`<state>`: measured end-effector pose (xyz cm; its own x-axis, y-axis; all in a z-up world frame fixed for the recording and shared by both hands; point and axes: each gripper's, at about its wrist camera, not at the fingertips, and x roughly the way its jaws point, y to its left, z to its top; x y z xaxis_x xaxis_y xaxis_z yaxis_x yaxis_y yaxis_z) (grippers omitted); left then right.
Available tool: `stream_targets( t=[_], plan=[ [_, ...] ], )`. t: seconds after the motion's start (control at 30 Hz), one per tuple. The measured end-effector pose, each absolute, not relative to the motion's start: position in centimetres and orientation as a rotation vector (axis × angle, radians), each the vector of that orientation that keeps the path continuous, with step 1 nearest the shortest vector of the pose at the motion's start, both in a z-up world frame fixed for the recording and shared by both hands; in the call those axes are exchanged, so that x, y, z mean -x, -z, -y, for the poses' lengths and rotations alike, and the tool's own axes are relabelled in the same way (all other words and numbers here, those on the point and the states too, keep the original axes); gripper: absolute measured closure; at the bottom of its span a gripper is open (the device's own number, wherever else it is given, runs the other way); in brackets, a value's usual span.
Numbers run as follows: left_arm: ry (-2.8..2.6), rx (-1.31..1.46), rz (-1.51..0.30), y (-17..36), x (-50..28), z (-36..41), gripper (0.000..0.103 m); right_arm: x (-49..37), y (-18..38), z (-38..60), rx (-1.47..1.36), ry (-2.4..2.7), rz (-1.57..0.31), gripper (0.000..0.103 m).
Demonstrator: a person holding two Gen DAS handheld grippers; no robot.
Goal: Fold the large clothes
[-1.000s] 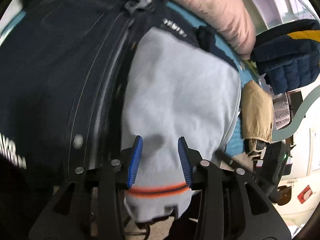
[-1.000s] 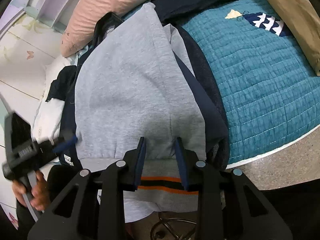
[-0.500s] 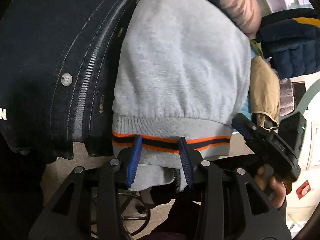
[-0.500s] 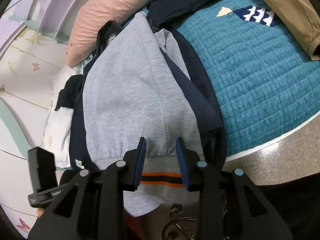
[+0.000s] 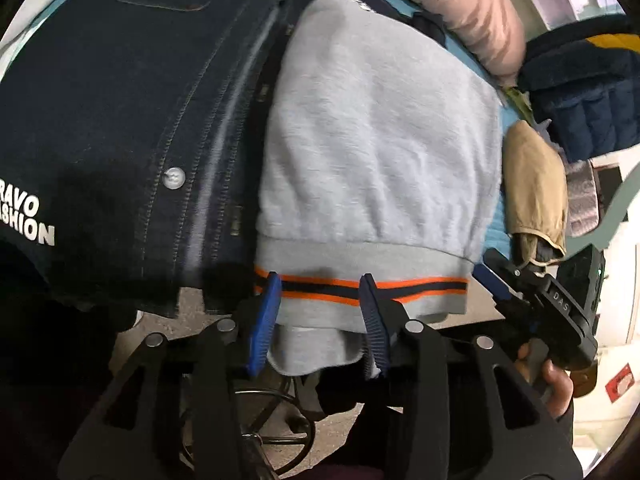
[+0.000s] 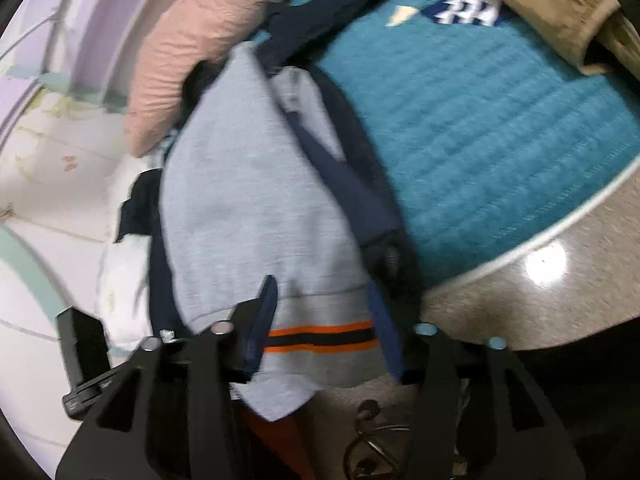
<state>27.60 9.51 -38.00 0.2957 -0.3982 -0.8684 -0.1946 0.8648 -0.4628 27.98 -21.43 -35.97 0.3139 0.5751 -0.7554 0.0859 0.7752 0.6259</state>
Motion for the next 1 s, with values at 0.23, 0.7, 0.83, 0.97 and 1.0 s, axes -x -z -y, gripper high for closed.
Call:
stream_targets(
  t=[0.23, 0.7, 0.83, 0.97, 1.0],
  plan=[
    [0.104, 0.635, -1.32, 40.0, -27.6, -11.3, 0.061, -27.9, 36.4, 21.9, -0.669, -0.374, -1.242, 0.056],
    [0.046, 0.642, -1.374, 41.5, -28.3, -12.2, 0.032, -27.7, 37.1, 21.2, -0.686, -0.381, -1.294, 0.055],
    [0.067, 0.678, -1.391, 42.2, -28.5, -12.3, 0.033, -27.6, 37.3, 21.2, -0.687, -0.383, -1.302, 0.054],
    [0.08, 0.687, -1.394, 42.3, -29.0, -12.2, 0.038, -27.5, 37.3, 21.0, -0.682, -0.388, -1.305, 0.054],
    [0.092, 0.701, -1.396, 42.3, -29.1, -12.0, 0.046, -27.5, 37.4, 21.0, -0.685, -0.386, -1.309, 0.054]
  ],
)
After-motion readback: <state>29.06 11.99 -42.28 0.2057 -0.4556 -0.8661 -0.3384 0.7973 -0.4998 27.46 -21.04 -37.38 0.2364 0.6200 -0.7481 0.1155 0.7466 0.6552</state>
